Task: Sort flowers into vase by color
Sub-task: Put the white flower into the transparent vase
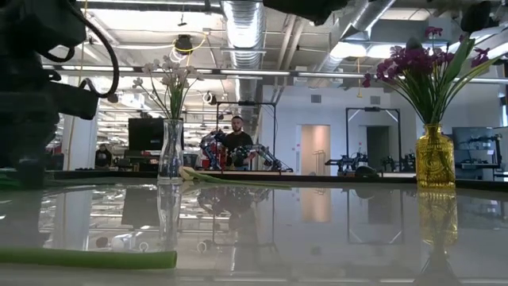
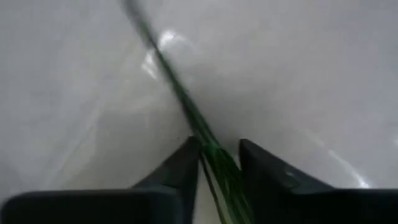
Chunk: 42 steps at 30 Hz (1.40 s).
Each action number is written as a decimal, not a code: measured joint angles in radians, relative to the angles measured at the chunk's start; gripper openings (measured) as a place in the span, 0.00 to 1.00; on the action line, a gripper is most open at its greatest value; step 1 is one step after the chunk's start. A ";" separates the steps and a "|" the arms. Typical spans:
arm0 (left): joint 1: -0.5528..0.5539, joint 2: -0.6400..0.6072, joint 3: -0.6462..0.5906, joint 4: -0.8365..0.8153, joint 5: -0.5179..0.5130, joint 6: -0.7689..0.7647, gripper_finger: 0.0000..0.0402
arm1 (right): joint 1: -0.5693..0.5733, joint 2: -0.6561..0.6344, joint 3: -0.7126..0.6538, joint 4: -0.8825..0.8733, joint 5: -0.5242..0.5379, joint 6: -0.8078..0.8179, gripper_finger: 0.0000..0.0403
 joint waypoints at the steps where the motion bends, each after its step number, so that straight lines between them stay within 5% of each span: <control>1: -0.003 -0.001 0.014 0.001 0.017 0.022 0.20 | 0.000 0.000 0.000 0.015 0.000 -0.018 0.71; 4: -0.005 -0.009 0.048 0.057 0.054 0.104 0.04 | 0.000 0.000 0.000 0.057 -0.005 -0.110 0.71; 12: 0.091 -0.034 0.105 0.299 0.007 0.357 0.01 | -0.007 0.029 0.036 0.047 -0.060 -0.416 0.71; 16: 0.196 -0.041 0.156 0.395 0.053 0.470 0.00 | -0.015 0.121 0.156 -0.105 -0.049 -0.505 0.71; 25: 0.359 -0.039 0.233 0.408 0.223 0.541 0.00 | -0.016 0.375 0.555 -0.694 0.254 -0.531 0.71; 36: 0.400 -0.039 0.233 0.369 0.293 0.576 0.00 | -0.035 0.557 0.672 -0.714 0.483 -0.688 0.68; 42: 0.400 -0.039 0.233 0.355 0.285 0.605 0.00 | -0.040 0.570 0.674 -0.702 0.493 -0.680 0.46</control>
